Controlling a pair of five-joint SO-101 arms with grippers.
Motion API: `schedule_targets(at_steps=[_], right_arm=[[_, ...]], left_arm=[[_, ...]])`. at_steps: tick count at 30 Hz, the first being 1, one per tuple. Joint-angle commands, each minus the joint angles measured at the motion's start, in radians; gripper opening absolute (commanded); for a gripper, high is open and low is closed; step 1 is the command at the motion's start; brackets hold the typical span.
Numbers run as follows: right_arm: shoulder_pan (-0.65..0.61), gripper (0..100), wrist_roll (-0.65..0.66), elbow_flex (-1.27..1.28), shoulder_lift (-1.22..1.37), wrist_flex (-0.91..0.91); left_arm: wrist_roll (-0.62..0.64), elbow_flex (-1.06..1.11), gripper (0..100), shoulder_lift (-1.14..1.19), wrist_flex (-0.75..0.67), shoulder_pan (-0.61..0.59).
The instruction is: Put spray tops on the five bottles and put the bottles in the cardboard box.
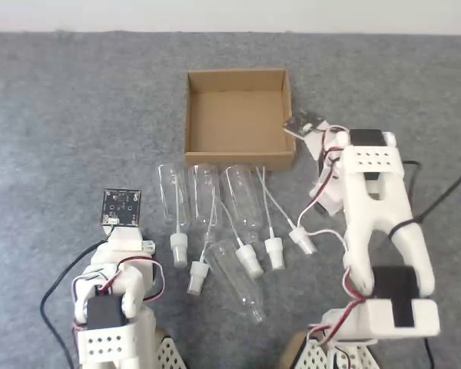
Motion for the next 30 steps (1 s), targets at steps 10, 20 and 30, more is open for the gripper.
schedule_targets(at_steps=[10, 20, 30], right_arm=[[-0.216, 14.0, -0.331, -0.017, -0.240, 0.002], [-0.257, 14.0, -0.483, -0.008, -0.400, 0.008], [-0.252, 14.0, -0.519, 0.315, -0.696, -0.180]], left_arm=[[-0.003, -0.012, 2, -0.021, 0.006, -0.002], [-0.003, -0.012, 2, -0.021, 0.006, -0.002], [-0.003, -0.012, 2, -0.021, 0.006, -0.002]])
